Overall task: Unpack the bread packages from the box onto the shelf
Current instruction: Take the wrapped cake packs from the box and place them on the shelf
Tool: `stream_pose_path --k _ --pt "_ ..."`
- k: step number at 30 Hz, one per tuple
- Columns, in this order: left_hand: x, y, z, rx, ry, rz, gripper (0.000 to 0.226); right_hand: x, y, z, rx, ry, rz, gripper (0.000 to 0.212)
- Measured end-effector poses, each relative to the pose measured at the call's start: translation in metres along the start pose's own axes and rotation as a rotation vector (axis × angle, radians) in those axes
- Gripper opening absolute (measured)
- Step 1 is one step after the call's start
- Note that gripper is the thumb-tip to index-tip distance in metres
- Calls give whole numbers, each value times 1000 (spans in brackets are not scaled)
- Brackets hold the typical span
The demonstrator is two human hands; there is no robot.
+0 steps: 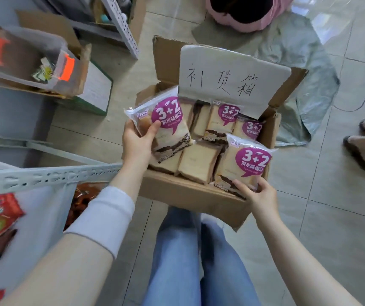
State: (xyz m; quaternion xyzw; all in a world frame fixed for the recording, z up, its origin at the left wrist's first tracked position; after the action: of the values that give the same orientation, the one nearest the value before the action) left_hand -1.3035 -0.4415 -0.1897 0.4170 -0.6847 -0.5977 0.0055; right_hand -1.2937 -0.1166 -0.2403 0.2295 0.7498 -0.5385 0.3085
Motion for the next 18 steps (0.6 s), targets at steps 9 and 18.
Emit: stream_pose_path --k 9,18 --pt "-205 98 -175 -326 241 222 17 -173 -123 44 -128 -436 -250 11" --pt "-382 143 -430 -404 584 387 7 -389 -206 204 -341 -872 -504 12"
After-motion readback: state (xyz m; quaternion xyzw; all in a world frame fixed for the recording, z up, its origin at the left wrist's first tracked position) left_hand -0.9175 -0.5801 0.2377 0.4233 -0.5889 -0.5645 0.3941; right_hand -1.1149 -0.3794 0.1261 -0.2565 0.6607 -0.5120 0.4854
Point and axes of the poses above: each hand's wrist, its own x-axis towards the middle knuckle, its own z-axis out of the palm, y = z × x, the point moved 8 cm from there along x, towards the middle knuckle, and after that the axes turned 6 degrees about -y, right-handed, at the moved point
